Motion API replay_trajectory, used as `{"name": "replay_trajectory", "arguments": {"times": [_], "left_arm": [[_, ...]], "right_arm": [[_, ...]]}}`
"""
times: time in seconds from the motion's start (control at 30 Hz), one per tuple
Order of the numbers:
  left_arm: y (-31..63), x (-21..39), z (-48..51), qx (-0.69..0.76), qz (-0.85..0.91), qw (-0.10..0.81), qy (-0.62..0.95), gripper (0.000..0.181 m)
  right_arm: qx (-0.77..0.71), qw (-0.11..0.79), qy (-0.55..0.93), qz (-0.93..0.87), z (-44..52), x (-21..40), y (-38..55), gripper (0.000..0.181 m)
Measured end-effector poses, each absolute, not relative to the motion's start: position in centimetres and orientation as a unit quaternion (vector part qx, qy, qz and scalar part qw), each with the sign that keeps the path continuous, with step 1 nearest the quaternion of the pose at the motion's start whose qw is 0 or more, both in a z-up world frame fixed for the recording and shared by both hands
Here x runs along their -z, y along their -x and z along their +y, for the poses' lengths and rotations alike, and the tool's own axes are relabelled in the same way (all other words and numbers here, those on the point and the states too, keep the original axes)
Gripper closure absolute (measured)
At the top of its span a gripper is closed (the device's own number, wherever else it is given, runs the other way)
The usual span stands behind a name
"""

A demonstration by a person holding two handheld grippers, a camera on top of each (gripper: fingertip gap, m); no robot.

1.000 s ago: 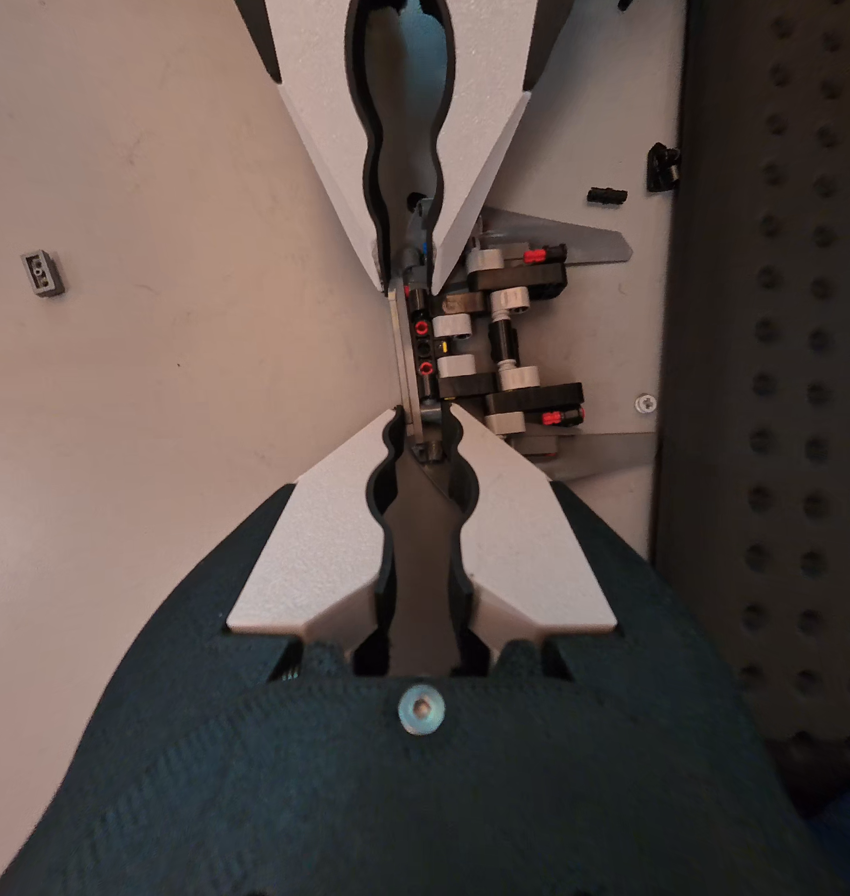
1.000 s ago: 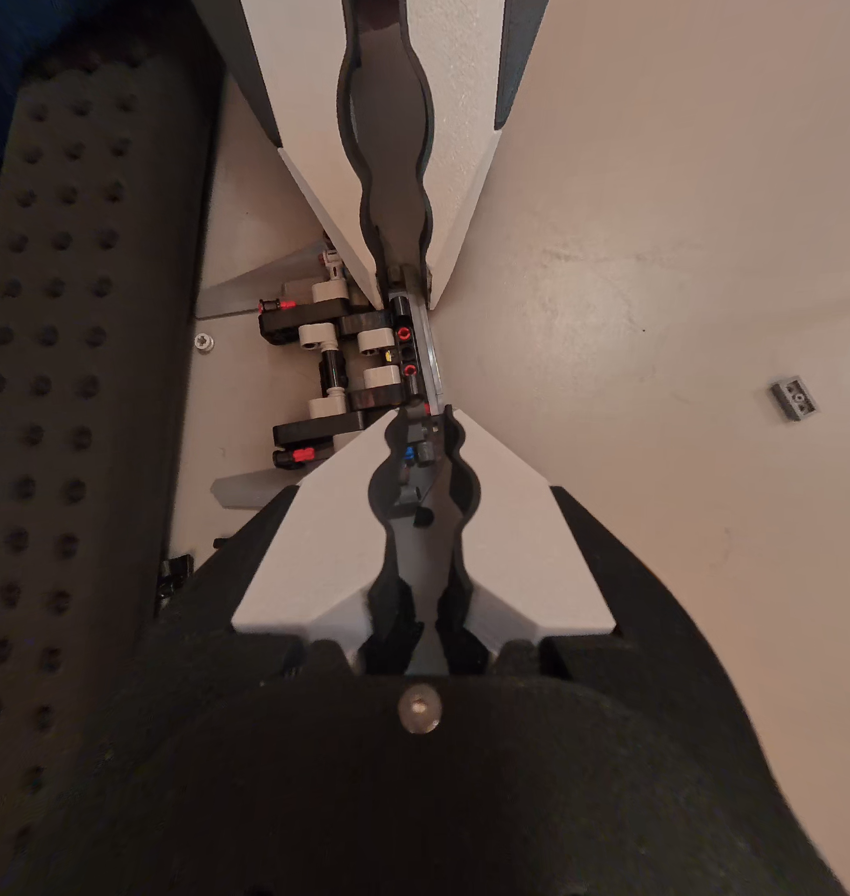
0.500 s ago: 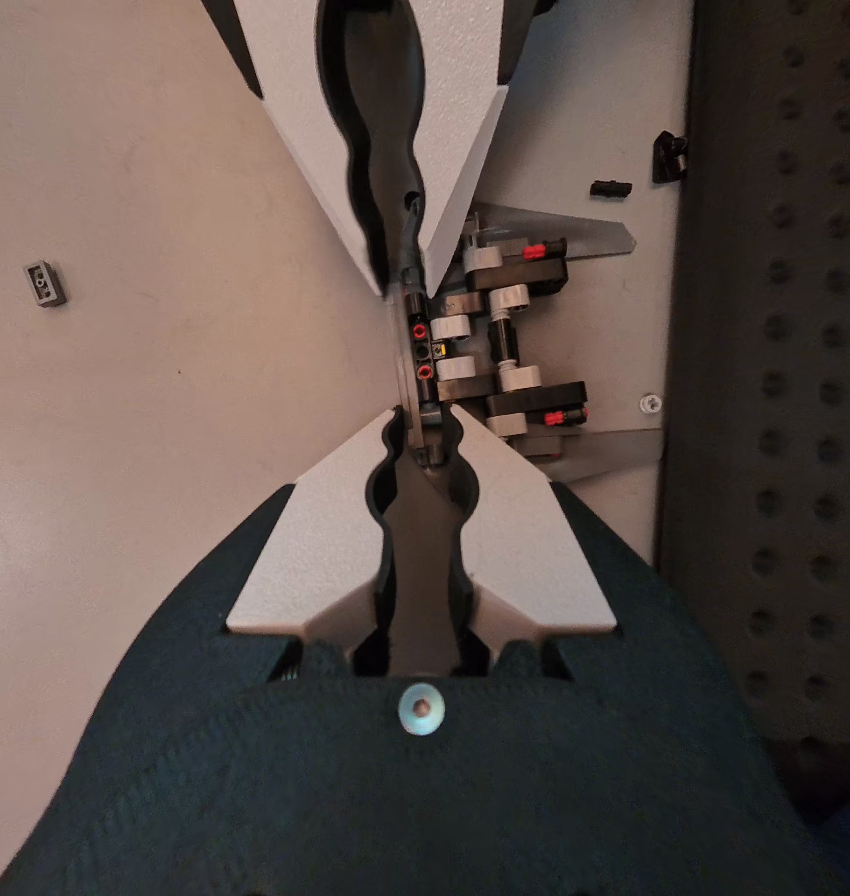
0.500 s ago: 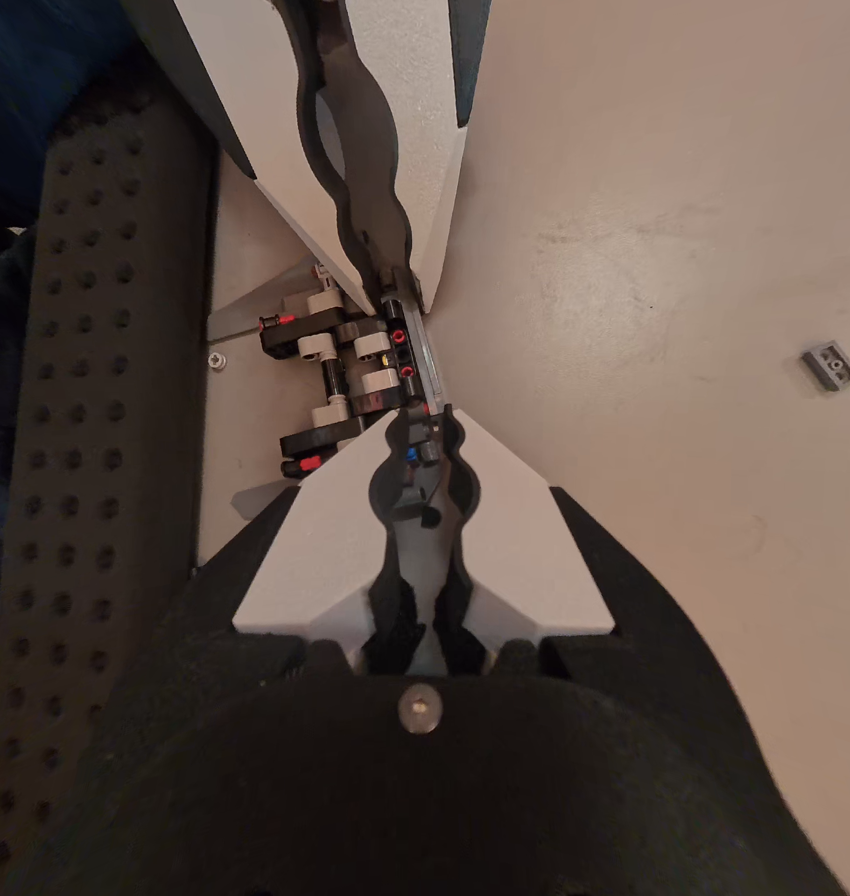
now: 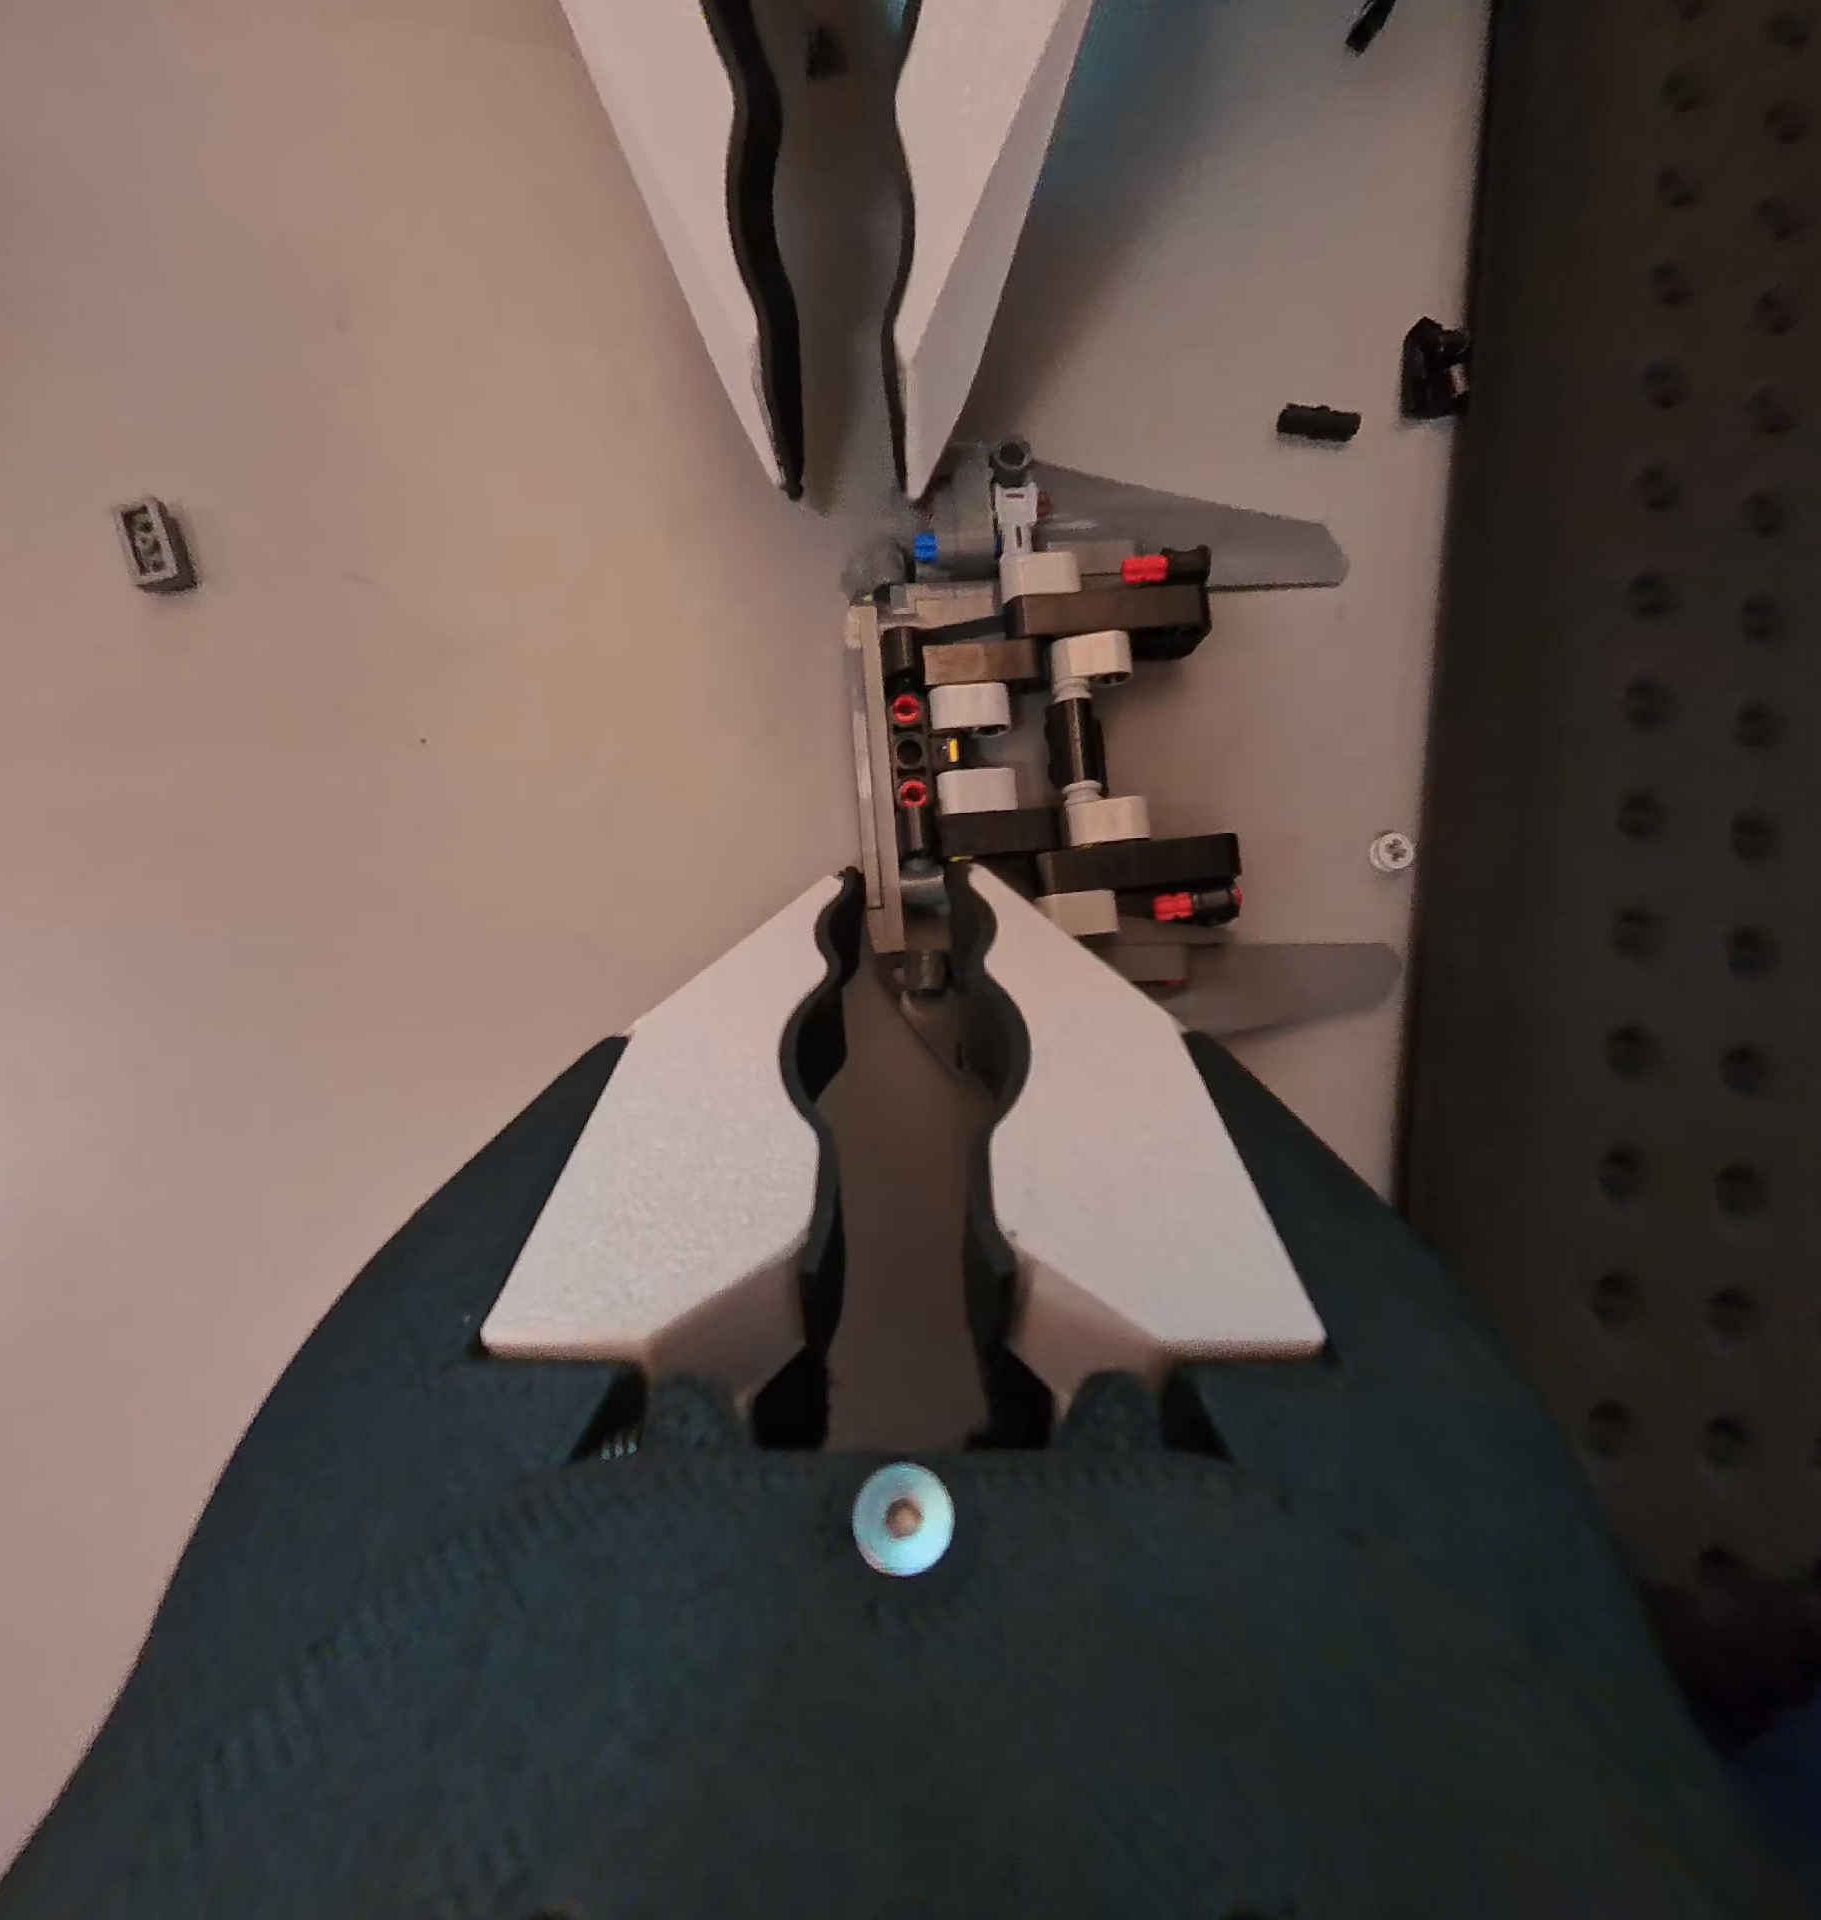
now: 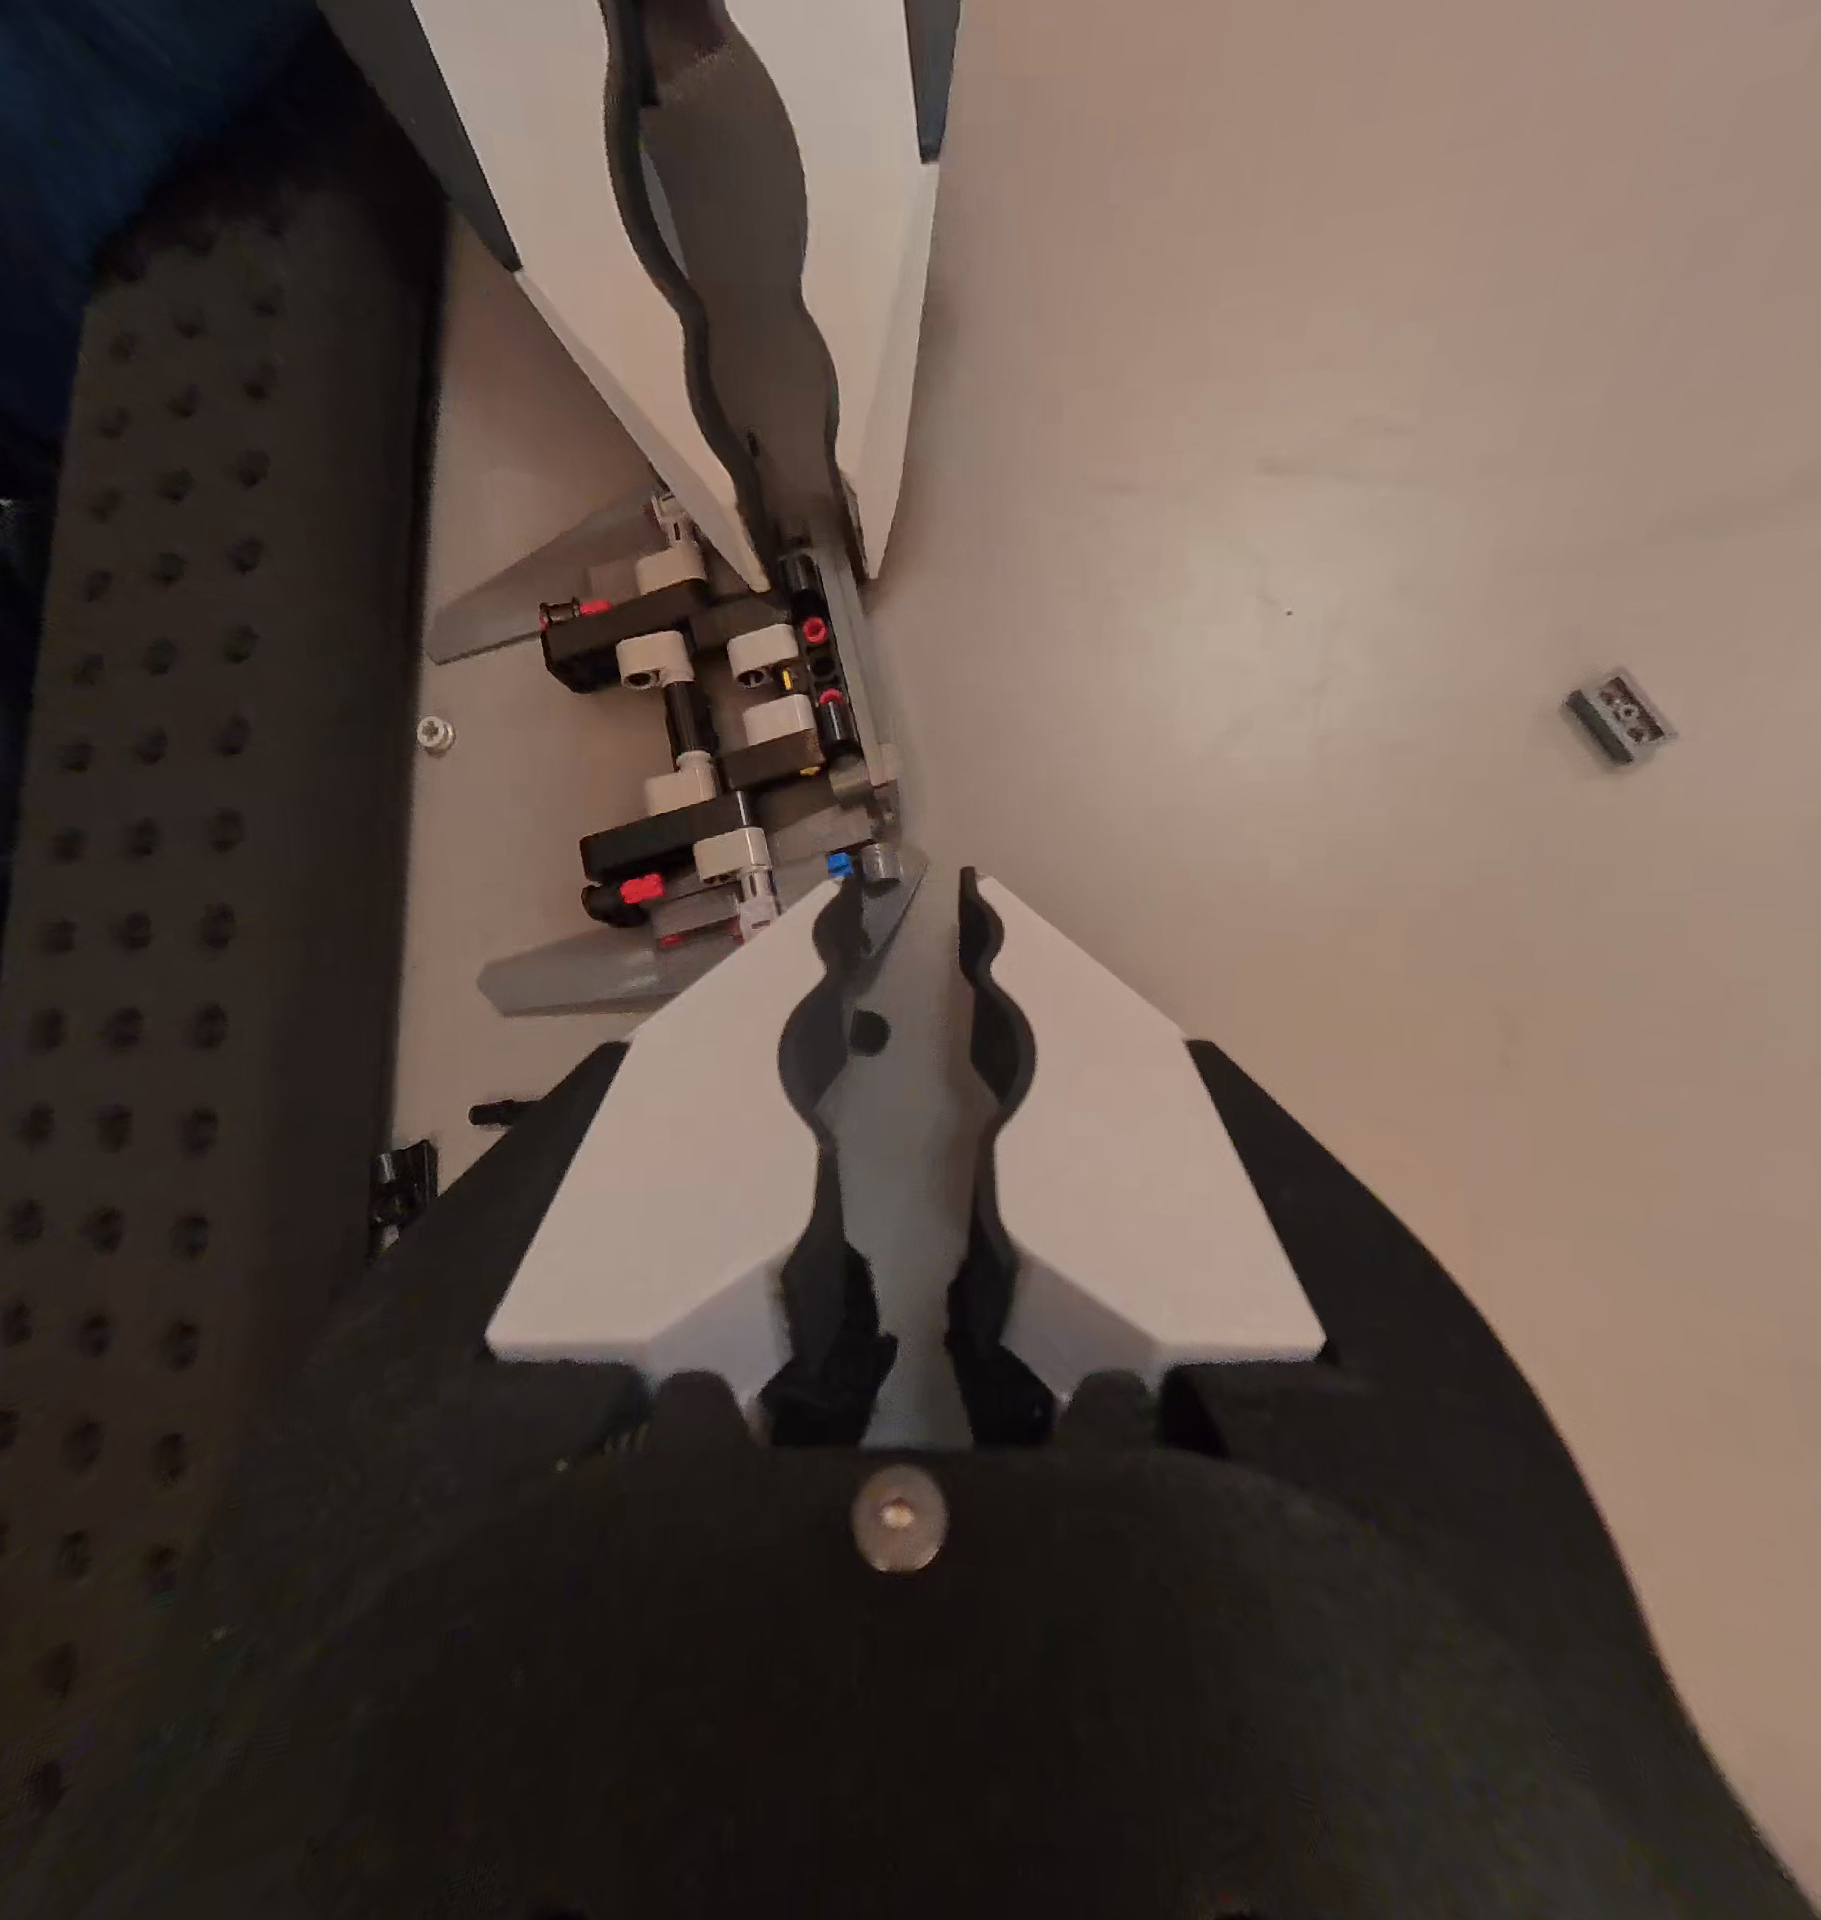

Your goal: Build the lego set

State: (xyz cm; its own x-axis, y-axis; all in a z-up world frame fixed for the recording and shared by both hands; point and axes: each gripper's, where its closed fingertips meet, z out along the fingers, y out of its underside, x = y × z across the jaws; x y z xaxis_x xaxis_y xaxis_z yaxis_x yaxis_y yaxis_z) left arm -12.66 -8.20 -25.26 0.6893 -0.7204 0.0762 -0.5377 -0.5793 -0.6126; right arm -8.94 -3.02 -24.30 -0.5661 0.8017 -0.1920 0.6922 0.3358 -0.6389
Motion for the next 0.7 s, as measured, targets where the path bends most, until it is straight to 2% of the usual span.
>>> {"name": "replay_trajectory", "arguments": {"times": [0.47,0.7], "left_arm": [[13.0,25.3,-8.8,0.193,0.336,0.277,0.879,0.164],[13.0,25.2,-7.9,0.136,0.362,0.288,0.876,0.168]], "right_arm": [[-0.349,0.049,0.455,-0.818,-3.6,24.5,8.2,0.163],[-0.352,0.048,0.468,-0.809,-3.1,24.5,8.3,0.16]]}}
